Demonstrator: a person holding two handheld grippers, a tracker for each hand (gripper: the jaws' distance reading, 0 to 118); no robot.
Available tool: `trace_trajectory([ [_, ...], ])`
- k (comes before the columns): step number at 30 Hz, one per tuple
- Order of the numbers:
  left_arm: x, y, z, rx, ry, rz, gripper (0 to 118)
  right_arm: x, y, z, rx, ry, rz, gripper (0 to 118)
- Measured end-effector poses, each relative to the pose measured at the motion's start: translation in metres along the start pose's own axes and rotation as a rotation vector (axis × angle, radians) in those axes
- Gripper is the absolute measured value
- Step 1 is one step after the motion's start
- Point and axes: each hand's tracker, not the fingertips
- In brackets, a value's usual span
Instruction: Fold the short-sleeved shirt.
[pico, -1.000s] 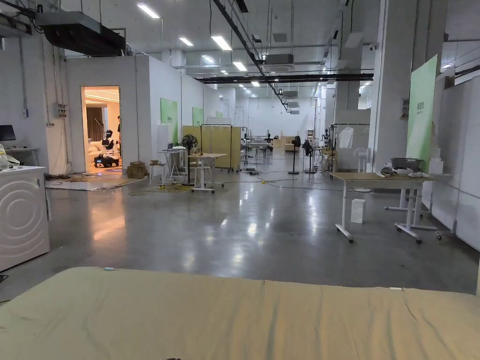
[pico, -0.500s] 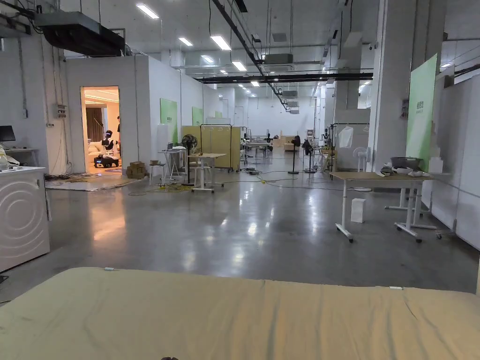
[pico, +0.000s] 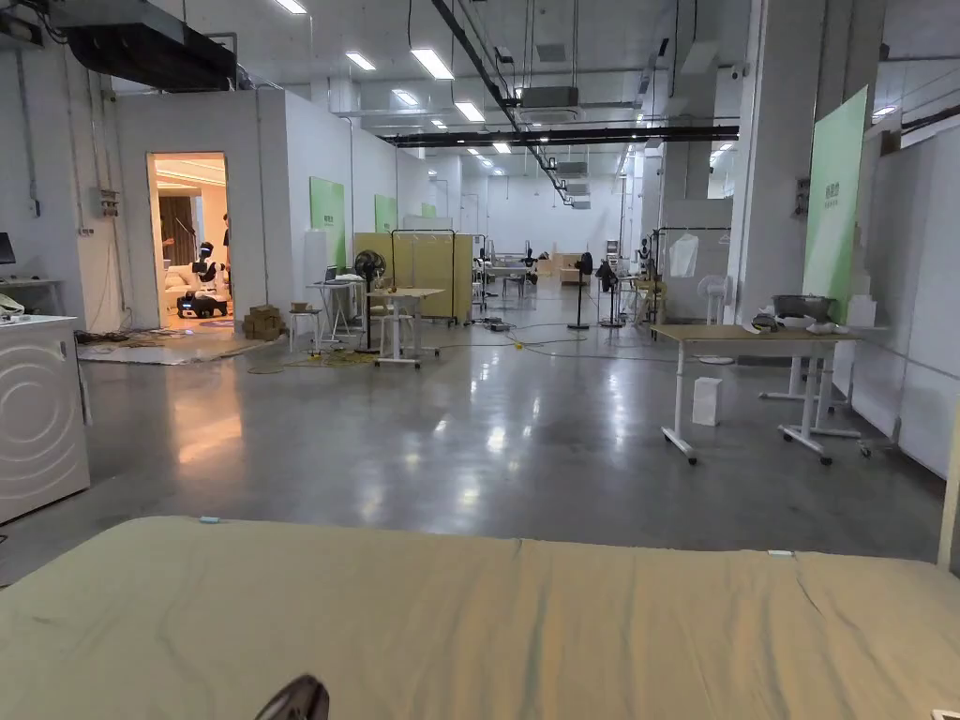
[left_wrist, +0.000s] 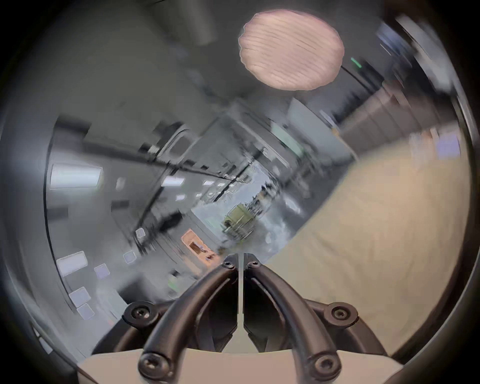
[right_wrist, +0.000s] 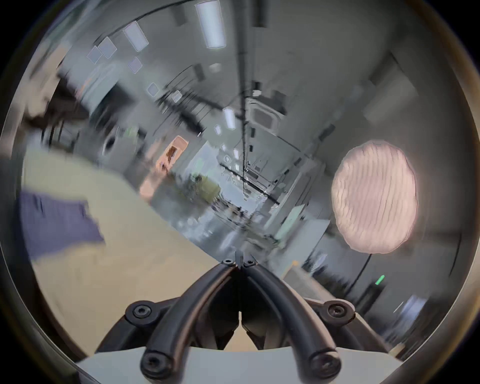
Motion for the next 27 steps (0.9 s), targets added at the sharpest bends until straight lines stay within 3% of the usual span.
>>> trace_trajectory([
  [1,0.015,-0.011,0.001,-0.009,-0.024,-0.094,3,-0.011,-0.004,0.002,0.003,0.001,0.121,0],
  [3,0.042,-0.029,0.005,-0.021,-0.092,-0.225,3,-0.029,-0.039,0.008,0.019,0.040,0.276,0],
  [6,0.082,-0.056,0.014,-0.003,-0.175,-0.427,3,-0.059,-0.041,0.024,0.010,0.161,0.388,0],
  [8,0.098,-0.064,0.021,-0.018,-0.223,-0.467,3,-0.076,-0.057,0.033,0.018,0.199,0.494,0],
  [10,0.104,-0.069,0.027,-0.027,-0.260,-0.411,3,-0.094,-0.069,0.043,0.042,0.212,0.573,0],
  [11,0.106,-0.068,0.030,-0.029,-0.263,-0.389,3,-0.098,-0.065,0.047,0.060,0.228,0.587,0],
  [14,0.105,-0.062,0.036,-0.023,-0.259,-0.372,3,-0.093,-0.057,0.047,0.012,0.261,0.495,0],
  [27,0.091,-0.031,0.039,0.059,-0.211,-0.295,3,-0.072,-0.041,0.043,0.034,0.171,0.396,0],
])
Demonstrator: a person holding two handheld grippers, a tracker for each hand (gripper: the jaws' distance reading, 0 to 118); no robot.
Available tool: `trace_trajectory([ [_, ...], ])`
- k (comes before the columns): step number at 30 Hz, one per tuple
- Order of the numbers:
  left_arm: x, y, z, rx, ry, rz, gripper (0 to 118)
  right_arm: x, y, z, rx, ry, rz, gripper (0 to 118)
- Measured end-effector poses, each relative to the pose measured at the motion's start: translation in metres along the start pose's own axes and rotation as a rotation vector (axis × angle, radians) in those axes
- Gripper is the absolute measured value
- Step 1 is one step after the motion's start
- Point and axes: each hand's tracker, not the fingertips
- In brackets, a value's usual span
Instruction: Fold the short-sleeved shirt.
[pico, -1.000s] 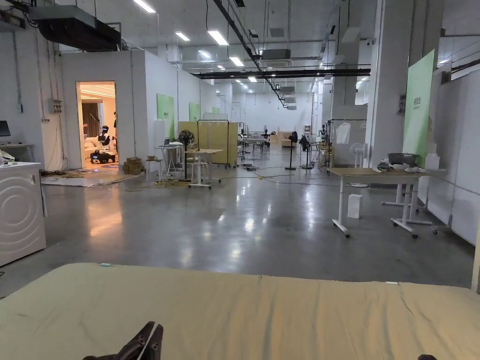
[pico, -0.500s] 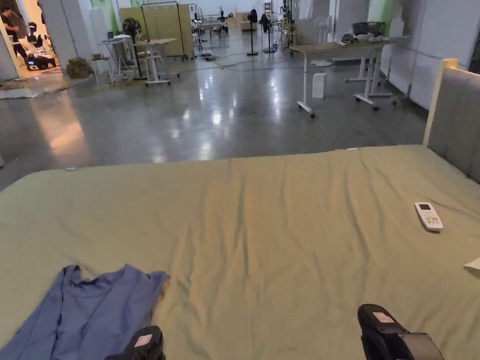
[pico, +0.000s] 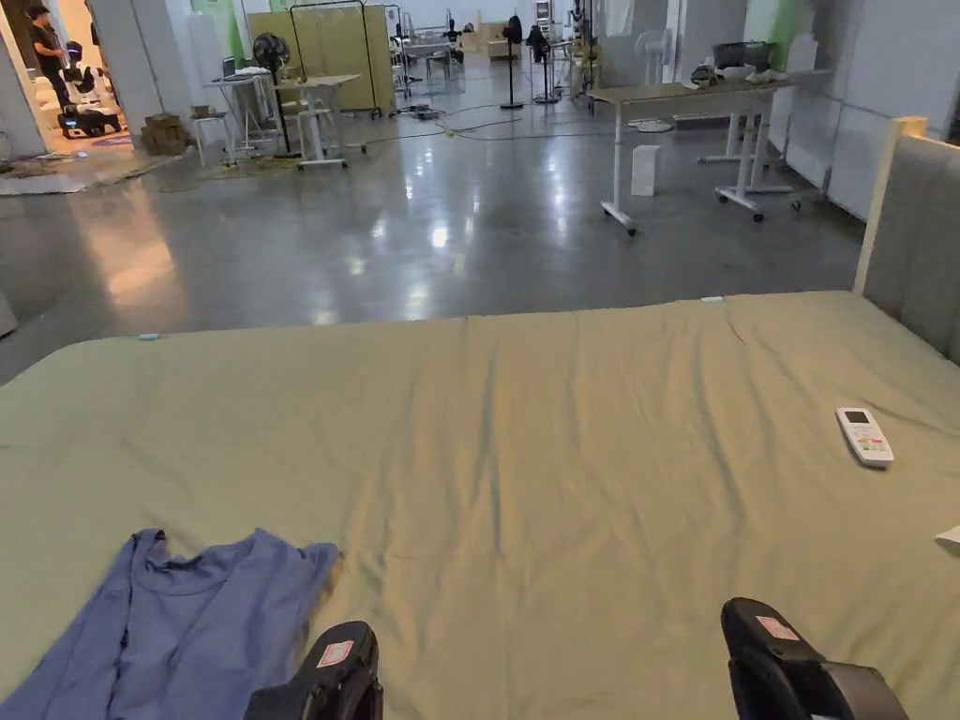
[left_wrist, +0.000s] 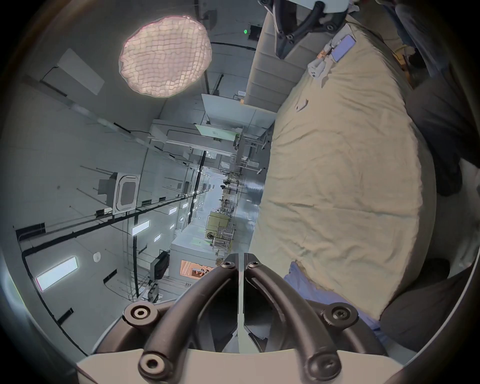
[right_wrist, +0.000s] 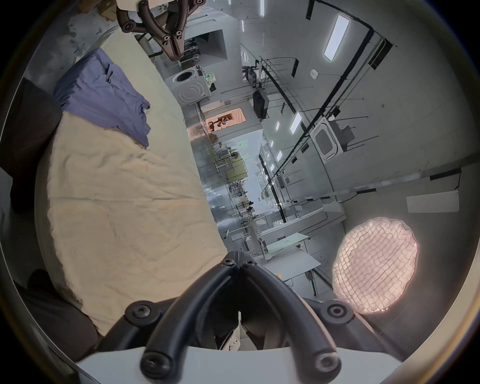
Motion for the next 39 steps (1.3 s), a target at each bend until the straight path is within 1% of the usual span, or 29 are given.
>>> trace_trajectory([
  [1,-0.005,0.001,0.001,0.008,0.011,0.034,3,0.004,0.000,0.000,-0.005,-0.015,-0.022,0],
  [2,-0.011,0.002,0.003,0.013,0.017,0.082,3,0.010,0.002,0.001,-0.011,-0.032,-0.061,0],
  [3,-0.020,0.003,0.004,0.008,0.016,0.172,3,0.017,0.002,0.001,-0.017,-0.042,-0.114,0],
  [5,-0.041,0.002,0.006,0.011,0.011,0.392,3,0.034,0.003,0.000,-0.038,-0.088,-0.248,0],
  [6,-0.052,-0.006,0.006,0.010,0.016,0.535,3,0.045,0.001,0.001,-0.040,-0.107,-0.344,0],
  [8,-0.078,-0.017,0.007,0.023,0.018,0.822,3,0.068,-0.006,0.003,-0.045,-0.148,-0.602,0],
  [10,-0.106,-0.024,0.012,0.056,0.018,1.154,3,0.089,-0.024,0.004,-0.038,-0.150,-0.921,0],
  [12,-0.117,-0.046,0.015,0.118,0.007,1.447,3,0.095,-0.045,0.008,0.008,-0.137,-1.227,0],
  [13,-0.115,-0.055,0.016,0.143,0.011,1.527,3,0.092,-0.055,0.007,0.006,-0.089,-1.394,0],
  [14,-0.113,-0.058,0.018,0.149,0.024,1.550,3,0.086,-0.064,0.007,-0.020,-0.060,-1.529,0],
  [15,-0.112,-0.060,0.020,0.143,0.038,1.524,3,0.082,-0.065,0.009,-0.044,-0.071,-1.527,0],
  [16,-0.111,-0.060,0.021,0.126,0.038,1.482,3,0.081,-0.063,0.007,-0.035,-0.060,-1.491,0],
  [17,-0.112,-0.060,0.021,0.099,0.040,1.440,3,0.082,-0.063,0.006,-0.039,-0.071,-1.457,0],
  [18,-0.110,-0.058,0.022,0.092,0.033,1.417,3,0.081,-0.064,0.005,-0.040,-0.068,-1.439,0],
  [20,-0.109,-0.061,0.024,0.104,0.022,1.416,3,0.079,-0.059,0.006,-0.016,-0.061,-1.413,0],
  [23,-0.110,-0.063,0.025,0.090,0.005,1.402,3,0.079,-0.055,0.009,-0.003,-0.043,-1.404,0],
  [26,-0.108,-0.078,0.019,0.045,-0.003,1.386,3,0.073,-0.055,0.011,0.001,-0.021,-1.381,0],
  [29,-0.109,-0.098,0.008,-0.048,-0.015,1.387,3,0.065,-0.051,0.013,-0.012,-0.013,-1.327,0],
  [30,-0.109,-0.106,0.002,-0.075,-0.014,1.377,3,0.062,-0.052,0.012,-0.017,-0.004,-1.328,0],
  [32,-0.107,-0.121,-0.013,-0.111,-0.022,1.360,3,0.051,-0.058,0.009,-0.056,0.033,-1.363,0],
  [33,-0.104,-0.128,-0.022,-0.141,-0.010,1.354,10,0.044,-0.060,0.007,-0.081,0.061,-1.394,0],
  [34,-0.102,-0.136,-0.033,-0.175,-0.011,1.350,18,0.039,-0.061,0.005,-0.091,0.080,-1.404,0],
  [35,-0.099,-0.144,-0.046,-0.199,-0.040,1.354,30,0.036,-0.063,0.003,-0.102,0.095,-1.408,0],
  [36,-0.096,-0.153,-0.061,-0.224,-0.078,1.372,51,0.032,-0.064,0.001,-0.111,0.106,-1.410,0],
  [37,-0.091,-0.161,-0.076,-0.259,-0.100,1.390,68,0.028,-0.064,-0.001,-0.124,0.116,-1.412,0],
  [38,-0.085,-0.173,-0.093,-0.276,-0.118,1.408,80,0.024,-0.064,-0.004,-0.143,0.126,-1.410,0],
  [39,-0.079,-0.183,-0.109,-0.294,-0.139,1.412,86,0.022,-0.064,-0.007,-0.160,0.138,-1.410,0],
])
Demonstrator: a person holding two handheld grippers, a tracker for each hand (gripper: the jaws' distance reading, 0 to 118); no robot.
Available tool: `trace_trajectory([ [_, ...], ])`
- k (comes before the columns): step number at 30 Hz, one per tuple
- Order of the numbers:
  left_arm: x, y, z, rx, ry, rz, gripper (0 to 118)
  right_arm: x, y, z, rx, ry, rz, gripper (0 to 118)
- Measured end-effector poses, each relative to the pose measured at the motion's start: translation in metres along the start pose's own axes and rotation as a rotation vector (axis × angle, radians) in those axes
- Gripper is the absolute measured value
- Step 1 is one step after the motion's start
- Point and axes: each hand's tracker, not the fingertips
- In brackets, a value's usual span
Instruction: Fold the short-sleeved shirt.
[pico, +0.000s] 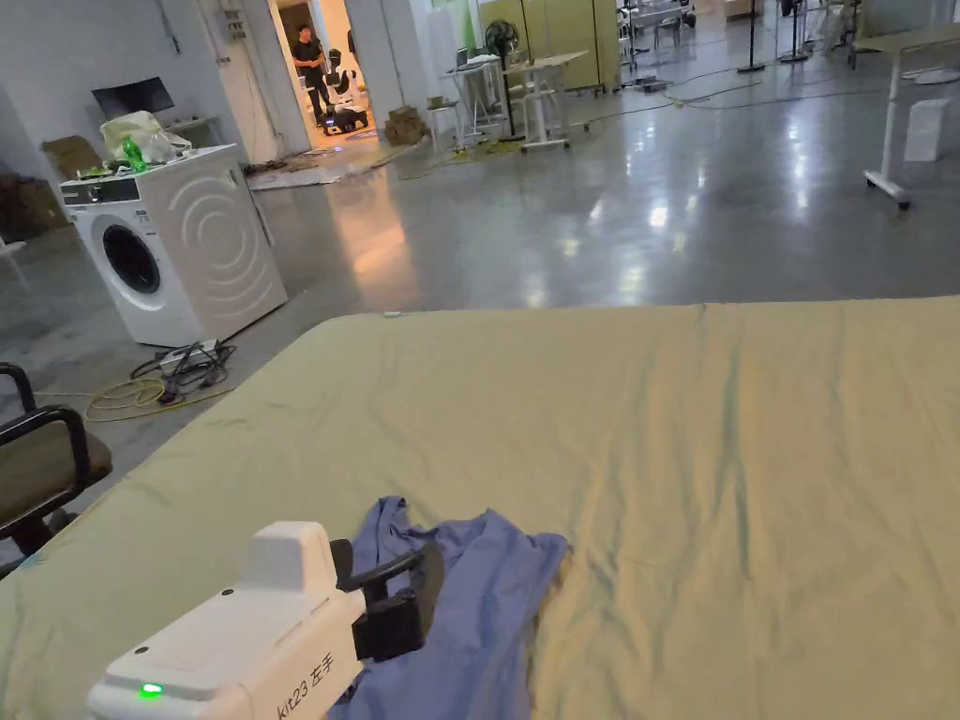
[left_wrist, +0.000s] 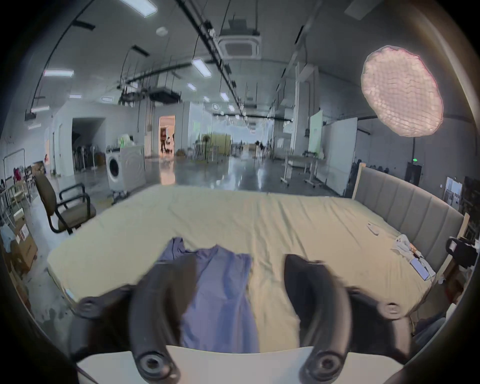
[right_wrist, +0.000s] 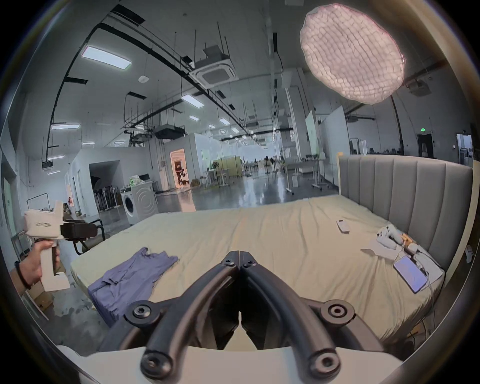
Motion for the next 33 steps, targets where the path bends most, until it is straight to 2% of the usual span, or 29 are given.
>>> trace_trajectory([
  [3,-0.013,-0.015,-0.057,-0.092,0.048,-0.053,87,0.001,-0.011,-0.011,-0.058,0.008,-0.025,0],
  [4,-0.021,-0.021,-0.079,-0.129,0.030,-0.020,87,0.005,-0.020,-0.013,-0.127,0.000,-0.089,0],
  [5,-0.027,-0.026,-0.099,-0.173,0.015,0.011,87,0.006,-0.022,-0.016,-0.098,0.002,-0.066,0],
  [6,-0.033,-0.032,-0.121,-0.233,0.028,0.032,87,0.007,-0.030,-0.019,-0.147,-0.008,-0.096,0],
  [10,-0.048,-0.053,-0.183,-0.351,0.058,0.050,87,0.014,-0.049,-0.025,-0.246,-0.055,-0.113,0],
  [16,-0.069,-0.072,-0.241,-0.457,0.120,0.124,86,0.031,-0.067,-0.020,-0.343,-0.127,-0.158,0],
  [20,-0.072,-0.081,-0.262,-0.479,0.122,0.095,73,0.037,-0.072,-0.019,-0.372,-0.171,-0.180,0],
  [21,-0.074,-0.084,-0.267,-0.495,0.168,0.117,73,0.038,-0.072,-0.019,-0.371,-0.175,-0.181,0],
  [23,-0.087,-0.095,-0.284,-0.521,0.124,0.170,73,0.038,-0.069,-0.018,-0.366,-0.183,-0.180,0],
  [25,-0.083,-0.095,-0.283,-0.509,0.123,0.074,73,0.038,-0.067,-0.018,-0.362,-0.180,-0.170,0],
  [26,-0.081,-0.095,-0.283,-0.515,0.130,0.067,70,0.038,-0.067,-0.018,-0.360,-0.178,-0.163,0],
  [30,-0.067,-0.086,-0.275,-0.519,0.115,0.077,25,0.036,-0.069,-0.025,-0.381,-0.177,-0.144,0],
  [33,-0.066,-0.089,-0.285,-0.535,0.149,0.041,20,0.035,-0.070,-0.023,-0.377,-0.169,-0.148,0],
])
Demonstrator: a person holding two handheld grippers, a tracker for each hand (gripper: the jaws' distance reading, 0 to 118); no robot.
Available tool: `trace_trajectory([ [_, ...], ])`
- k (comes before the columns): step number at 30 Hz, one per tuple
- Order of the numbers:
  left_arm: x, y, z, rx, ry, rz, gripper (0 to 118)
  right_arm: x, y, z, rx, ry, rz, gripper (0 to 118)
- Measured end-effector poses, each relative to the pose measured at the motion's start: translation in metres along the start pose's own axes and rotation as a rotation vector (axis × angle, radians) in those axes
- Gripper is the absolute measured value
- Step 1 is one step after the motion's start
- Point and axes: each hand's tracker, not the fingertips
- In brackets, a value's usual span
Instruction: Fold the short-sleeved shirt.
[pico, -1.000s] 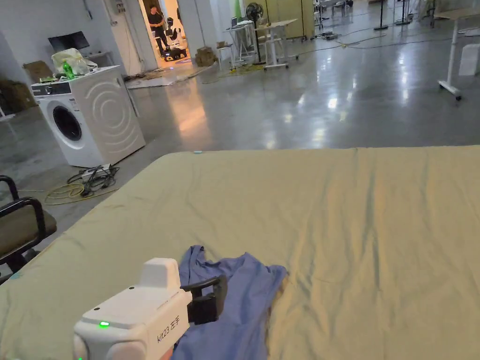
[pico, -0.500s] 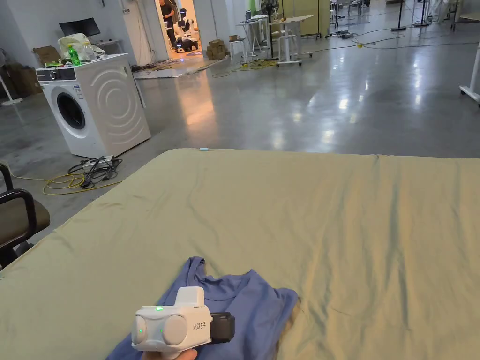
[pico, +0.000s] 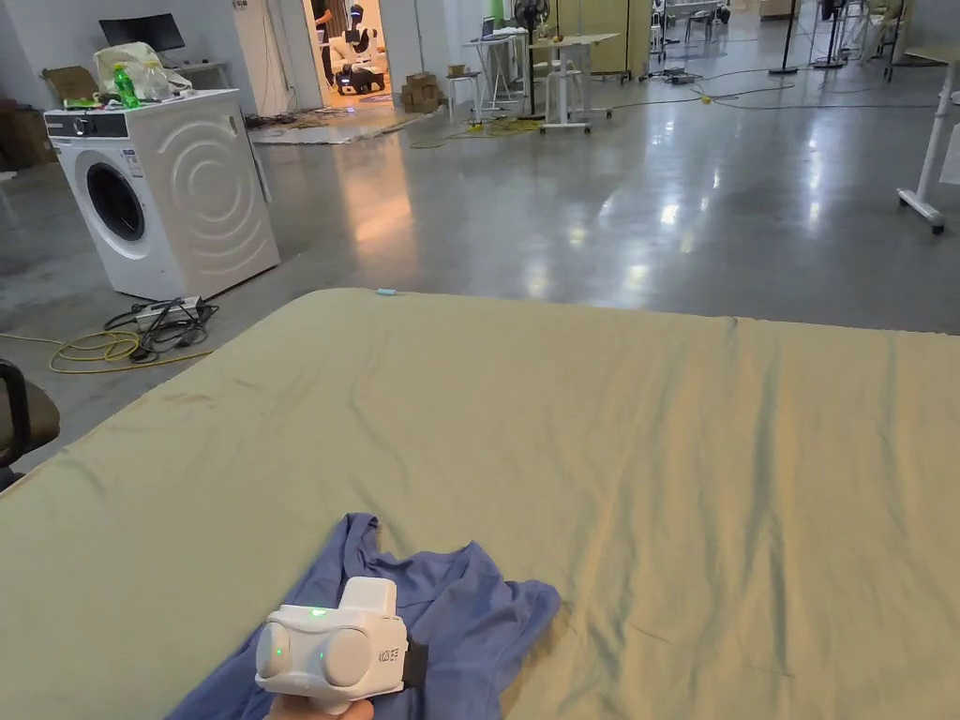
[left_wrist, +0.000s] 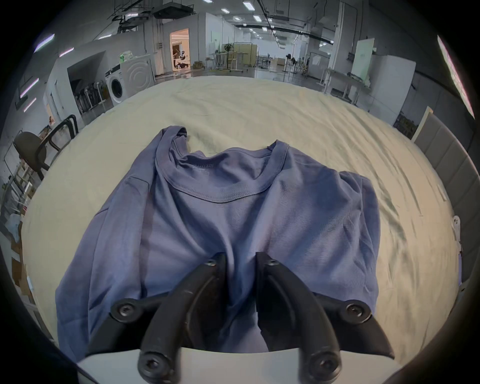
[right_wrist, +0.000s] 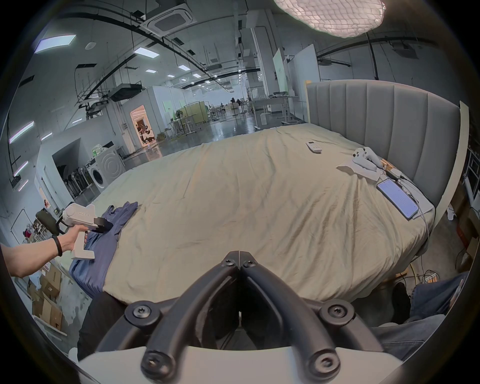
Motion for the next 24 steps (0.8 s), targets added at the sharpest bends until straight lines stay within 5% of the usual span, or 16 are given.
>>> trace_trajectory([
  [3,-0.006,0.004,0.013,0.025,0.004,0.051,2,-0.002,0.001,0.004,0.002,0.007,0.015,0],
  [11,-0.058,0.044,0.122,0.305,-0.066,0.267,2,0.004,0.001,0.022,0.062,0.081,-0.002,0],
  [17,-0.052,0.111,0.208,0.461,-0.060,0.096,2,0.012,-0.010,0.044,0.080,0.090,0.003,0],
  [24,0.087,0.166,0.250,0.552,-0.238,-0.219,2,0.039,-0.024,0.069,0.073,-0.009,-0.081,0],
])
